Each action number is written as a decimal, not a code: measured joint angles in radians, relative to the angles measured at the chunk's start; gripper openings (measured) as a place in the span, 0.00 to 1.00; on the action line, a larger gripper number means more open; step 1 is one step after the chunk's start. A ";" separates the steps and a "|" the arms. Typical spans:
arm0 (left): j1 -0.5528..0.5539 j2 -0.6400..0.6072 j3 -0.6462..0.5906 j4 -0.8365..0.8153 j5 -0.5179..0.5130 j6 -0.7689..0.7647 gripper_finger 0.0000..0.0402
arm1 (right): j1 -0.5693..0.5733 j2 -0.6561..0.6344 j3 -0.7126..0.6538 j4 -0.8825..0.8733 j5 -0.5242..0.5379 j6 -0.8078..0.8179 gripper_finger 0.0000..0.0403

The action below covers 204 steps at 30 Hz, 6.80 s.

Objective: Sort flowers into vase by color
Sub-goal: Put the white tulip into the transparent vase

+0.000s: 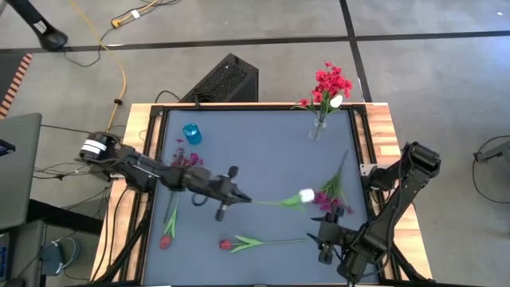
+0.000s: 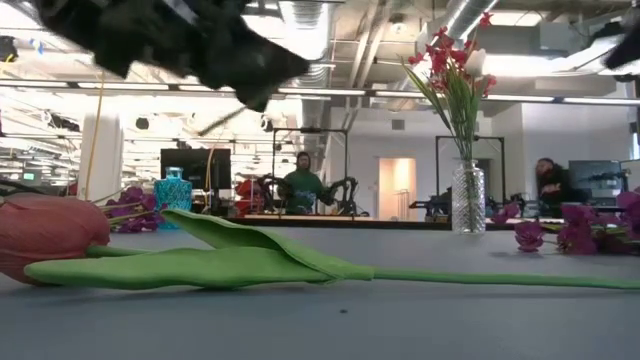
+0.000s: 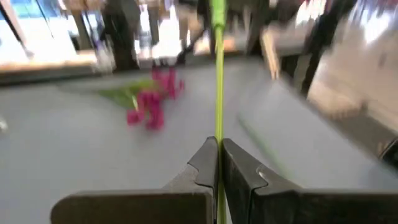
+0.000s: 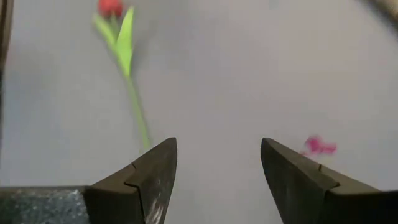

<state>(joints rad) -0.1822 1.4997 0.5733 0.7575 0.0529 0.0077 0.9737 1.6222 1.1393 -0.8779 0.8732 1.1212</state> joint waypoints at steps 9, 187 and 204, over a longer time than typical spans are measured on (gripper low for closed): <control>-0.001 -0.021 -0.124 0.493 0.073 -0.065 0.00 | -0.122 0.002 -0.043 0.325 0.277 -0.283 0.65; -0.104 0.203 -0.052 0.271 -0.031 -0.030 0.27 | -1.079 -0.785 -0.460 0.688 0.101 -1.142 0.06; -0.105 0.203 -0.052 0.262 -0.032 -0.030 0.27 | -1.092 -0.648 -0.458 0.696 0.122 -1.148 0.06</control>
<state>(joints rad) -0.2867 1.7027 0.5217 1.0195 0.0204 -0.0223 -0.1188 0.9740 0.6810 -0.1819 0.9948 -0.0266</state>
